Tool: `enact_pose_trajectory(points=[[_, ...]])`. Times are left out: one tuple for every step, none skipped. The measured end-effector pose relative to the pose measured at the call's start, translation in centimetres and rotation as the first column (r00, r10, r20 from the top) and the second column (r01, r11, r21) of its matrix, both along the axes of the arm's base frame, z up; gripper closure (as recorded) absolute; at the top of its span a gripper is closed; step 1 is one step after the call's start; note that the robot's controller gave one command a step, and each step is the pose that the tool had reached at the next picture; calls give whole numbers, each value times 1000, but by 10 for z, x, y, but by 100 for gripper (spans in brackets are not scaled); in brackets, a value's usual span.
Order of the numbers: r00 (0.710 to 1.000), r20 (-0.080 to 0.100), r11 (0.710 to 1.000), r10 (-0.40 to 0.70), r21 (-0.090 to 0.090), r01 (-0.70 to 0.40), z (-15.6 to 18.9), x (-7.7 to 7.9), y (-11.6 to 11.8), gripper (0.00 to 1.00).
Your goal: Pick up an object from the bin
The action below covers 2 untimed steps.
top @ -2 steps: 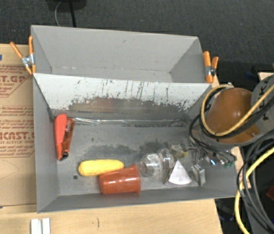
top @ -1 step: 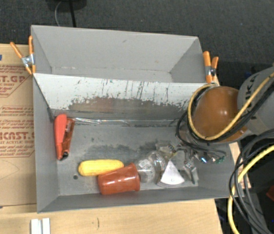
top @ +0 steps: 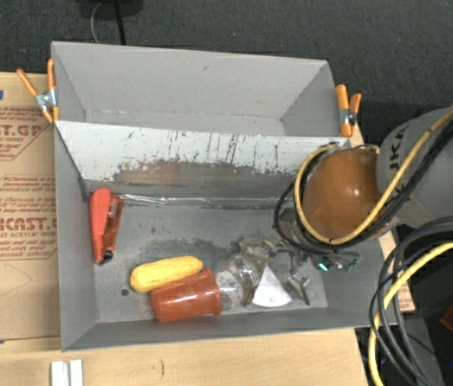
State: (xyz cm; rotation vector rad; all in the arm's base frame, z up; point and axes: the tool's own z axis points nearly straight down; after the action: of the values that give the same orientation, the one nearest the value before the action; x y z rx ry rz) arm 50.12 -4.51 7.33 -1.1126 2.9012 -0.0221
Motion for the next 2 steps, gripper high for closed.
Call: enact_pose_trajectory(points=[[1000, -1, 1000, -2, 0, 2, 0, 0, 0, 0], [1000, -1, 1000, -2, 0, 2, 0, 0, 0, 0]])
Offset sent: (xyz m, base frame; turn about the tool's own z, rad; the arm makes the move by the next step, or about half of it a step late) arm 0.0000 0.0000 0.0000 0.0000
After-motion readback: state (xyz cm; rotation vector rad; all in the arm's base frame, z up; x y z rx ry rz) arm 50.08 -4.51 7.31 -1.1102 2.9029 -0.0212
